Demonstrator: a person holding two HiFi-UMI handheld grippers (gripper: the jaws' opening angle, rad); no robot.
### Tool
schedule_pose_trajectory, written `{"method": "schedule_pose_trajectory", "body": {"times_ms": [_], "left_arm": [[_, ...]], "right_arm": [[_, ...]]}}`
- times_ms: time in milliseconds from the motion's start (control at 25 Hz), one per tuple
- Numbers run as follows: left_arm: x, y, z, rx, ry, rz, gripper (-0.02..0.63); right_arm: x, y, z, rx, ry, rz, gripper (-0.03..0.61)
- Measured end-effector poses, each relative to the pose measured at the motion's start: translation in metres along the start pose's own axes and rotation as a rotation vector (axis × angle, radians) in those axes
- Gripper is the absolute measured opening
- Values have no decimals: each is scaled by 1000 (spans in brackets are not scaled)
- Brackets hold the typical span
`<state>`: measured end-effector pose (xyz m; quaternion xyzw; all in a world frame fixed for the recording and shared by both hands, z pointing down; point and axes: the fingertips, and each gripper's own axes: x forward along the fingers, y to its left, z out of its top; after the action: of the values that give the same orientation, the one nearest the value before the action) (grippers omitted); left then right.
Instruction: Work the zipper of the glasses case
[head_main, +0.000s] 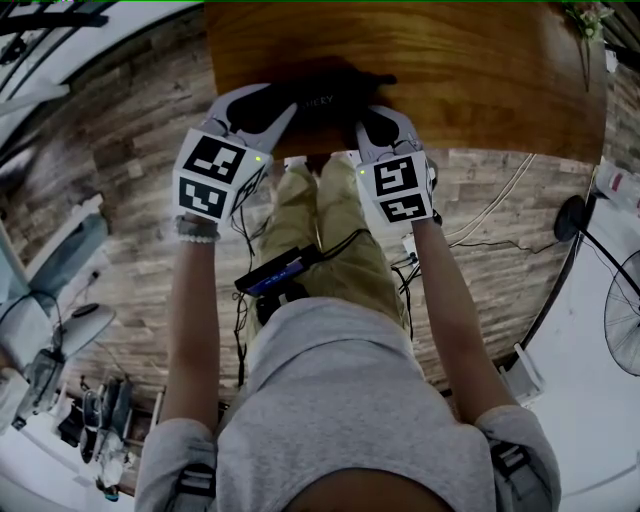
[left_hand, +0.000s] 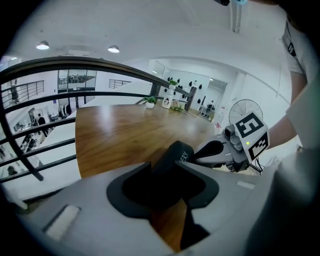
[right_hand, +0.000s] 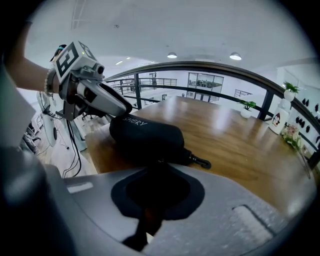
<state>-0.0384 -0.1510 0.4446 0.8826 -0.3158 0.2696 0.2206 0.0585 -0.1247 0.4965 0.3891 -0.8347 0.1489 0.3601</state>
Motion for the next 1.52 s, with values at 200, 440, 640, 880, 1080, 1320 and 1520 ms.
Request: {"method": "schedule_pose_trajectory", "body": {"times_ms": [200, 440, 640, 880, 1080, 1320, 1520], "left_arm": [[2, 0, 1, -11, -8, 15, 160], [3, 1, 0, -19, -24, 28, 158], [4, 3, 2, -12, -45, 40, 156], [7, 2, 3, -20, -37, 30, 156], [11, 1, 4, -28, -26, 16, 156], [14, 2, 4, -35, -25, 4, 156], [16, 3, 5, -39, -27, 4, 156]], "right_arm": [[-1, 0, -1, 14, 6, 8, 3], [0, 14, -1, -31, 21, 43, 3], [4, 29, 3, -47, 20, 72, 3], [8, 42, 7, -56, 14, 105, 4], [12, 52, 10, -41, 1, 129, 5], [18, 64, 14, -2, -25, 160, 5], [22, 71, 19, -7, -28, 169, 5]]}}
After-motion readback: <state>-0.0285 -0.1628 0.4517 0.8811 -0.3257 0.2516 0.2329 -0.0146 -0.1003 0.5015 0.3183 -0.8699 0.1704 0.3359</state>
